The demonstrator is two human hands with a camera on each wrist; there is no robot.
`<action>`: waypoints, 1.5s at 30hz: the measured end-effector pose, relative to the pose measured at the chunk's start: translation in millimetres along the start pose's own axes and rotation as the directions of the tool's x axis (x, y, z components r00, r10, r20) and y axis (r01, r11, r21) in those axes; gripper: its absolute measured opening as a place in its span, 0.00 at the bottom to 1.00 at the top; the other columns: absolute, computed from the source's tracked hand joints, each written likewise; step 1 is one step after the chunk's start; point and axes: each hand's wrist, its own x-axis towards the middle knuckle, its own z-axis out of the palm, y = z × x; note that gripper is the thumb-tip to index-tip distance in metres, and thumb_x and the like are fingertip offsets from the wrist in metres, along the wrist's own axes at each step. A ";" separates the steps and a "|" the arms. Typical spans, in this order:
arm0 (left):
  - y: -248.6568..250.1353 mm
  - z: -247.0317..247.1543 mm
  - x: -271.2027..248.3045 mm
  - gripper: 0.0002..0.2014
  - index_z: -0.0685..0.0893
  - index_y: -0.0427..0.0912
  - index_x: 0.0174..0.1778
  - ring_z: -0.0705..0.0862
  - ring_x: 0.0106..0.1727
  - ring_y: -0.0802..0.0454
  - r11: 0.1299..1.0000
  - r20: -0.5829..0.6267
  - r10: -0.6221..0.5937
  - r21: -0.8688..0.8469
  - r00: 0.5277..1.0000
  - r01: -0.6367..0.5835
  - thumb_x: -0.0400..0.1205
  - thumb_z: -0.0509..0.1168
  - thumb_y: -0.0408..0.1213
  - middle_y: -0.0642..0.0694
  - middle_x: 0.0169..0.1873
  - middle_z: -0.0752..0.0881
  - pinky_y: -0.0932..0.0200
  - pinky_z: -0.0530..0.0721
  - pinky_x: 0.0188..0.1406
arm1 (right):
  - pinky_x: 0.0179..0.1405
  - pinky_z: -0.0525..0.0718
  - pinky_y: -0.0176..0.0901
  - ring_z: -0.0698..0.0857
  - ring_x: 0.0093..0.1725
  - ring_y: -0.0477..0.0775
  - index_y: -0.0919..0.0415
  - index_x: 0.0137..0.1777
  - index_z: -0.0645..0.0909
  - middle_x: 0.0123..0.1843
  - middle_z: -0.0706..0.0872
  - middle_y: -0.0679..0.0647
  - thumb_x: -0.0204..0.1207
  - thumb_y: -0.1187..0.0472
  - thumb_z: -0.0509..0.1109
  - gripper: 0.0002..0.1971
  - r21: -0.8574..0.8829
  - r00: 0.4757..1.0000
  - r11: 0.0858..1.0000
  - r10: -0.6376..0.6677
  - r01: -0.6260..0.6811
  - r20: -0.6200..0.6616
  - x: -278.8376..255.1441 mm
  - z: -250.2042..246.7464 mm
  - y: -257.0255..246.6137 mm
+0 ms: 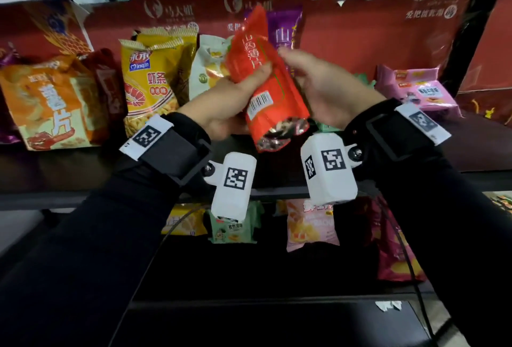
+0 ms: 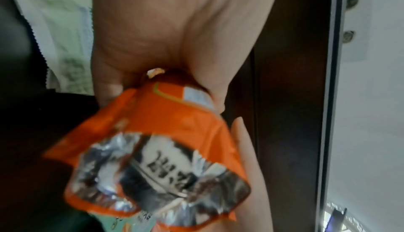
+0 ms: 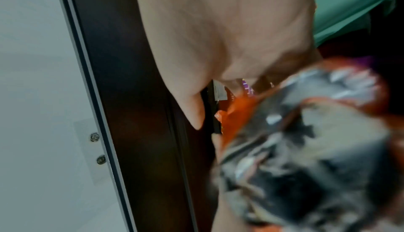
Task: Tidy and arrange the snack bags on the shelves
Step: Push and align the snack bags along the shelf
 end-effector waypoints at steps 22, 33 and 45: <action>10.0 18.5 -19.7 0.27 0.73 0.50 0.74 0.85 0.59 0.59 0.971 0.134 0.216 0.072 0.967 -0.227 0.79 0.66 0.52 0.53 0.63 0.85 0.51 0.85 0.55 | 0.73 0.76 0.51 0.79 0.69 0.60 0.72 0.75 0.64 0.71 0.77 0.68 0.69 0.82 0.72 0.35 -0.266 0.826 0.862 -0.497 0.433 -0.265 -24.2 8.4 14.2; -6.5 18.9 -13.6 0.18 0.74 0.40 0.72 0.89 0.57 0.52 0.920 0.054 0.316 -0.263 0.947 -0.292 0.86 0.60 0.41 0.45 0.59 0.88 0.57 0.88 0.48 | 0.64 0.84 0.53 0.86 0.61 0.52 0.57 0.66 0.73 0.63 0.85 0.55 0.69 0.64 0.80 0.27 -0.265 0.928 0.935 -0.296 0.234 -0.225 -27.3 -11.8 28.1; -81.0 27.2 -5.5 0.05 0.87 0.49 0.50 0.83 0.54 0.58 0.672 -0.020 0.429 0.675 0.903 -0.305 0.83 0.66 0.38 0.58 0.45 0.85 0.70 0.72 0.51 | 0.58 0.86 0.43 0.87 0.53 0.48 0.66 0.66 0.74 0.58 0.86 0.56 0.70 0.68 0.78 0.26 -0.245 0.577 0.902 -0.418 0.355 -0.702 -54.6 -59.6 46.9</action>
